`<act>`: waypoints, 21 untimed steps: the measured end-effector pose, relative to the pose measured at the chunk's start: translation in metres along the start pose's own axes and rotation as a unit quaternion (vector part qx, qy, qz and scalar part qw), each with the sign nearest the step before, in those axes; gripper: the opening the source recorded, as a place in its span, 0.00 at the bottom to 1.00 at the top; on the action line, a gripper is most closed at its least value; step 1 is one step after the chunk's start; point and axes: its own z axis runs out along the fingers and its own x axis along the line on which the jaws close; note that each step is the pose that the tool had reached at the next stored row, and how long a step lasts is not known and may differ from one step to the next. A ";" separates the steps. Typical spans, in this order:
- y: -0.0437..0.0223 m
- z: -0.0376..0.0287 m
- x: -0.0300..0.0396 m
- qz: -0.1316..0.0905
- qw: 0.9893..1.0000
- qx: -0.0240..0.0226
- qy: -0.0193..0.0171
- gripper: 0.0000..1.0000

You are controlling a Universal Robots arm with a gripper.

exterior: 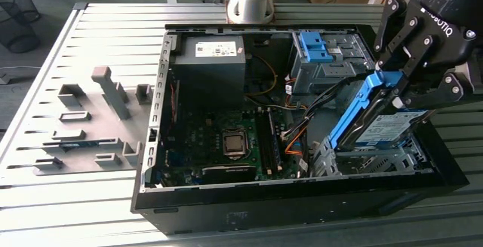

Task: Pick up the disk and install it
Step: 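Insert the disk into the insertion slot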

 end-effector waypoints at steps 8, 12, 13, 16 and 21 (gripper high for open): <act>0.0000 0.0021 0.0001 0.000 1.000 0.000 0.000 0.50; -0.0001 0.0093 0.0002 0.000 1.000 0.000 0.000 0.50; -0.0002 0.0111 0.0002 0.000 1.000 0.000 0.000 0.50; -0.0003 0.0165 0.0003 0.000 1.000 0.000 0.000 0.48; -0.0006 0.0256 0.0004 -0.001 1.000 0.000 0.000 0.30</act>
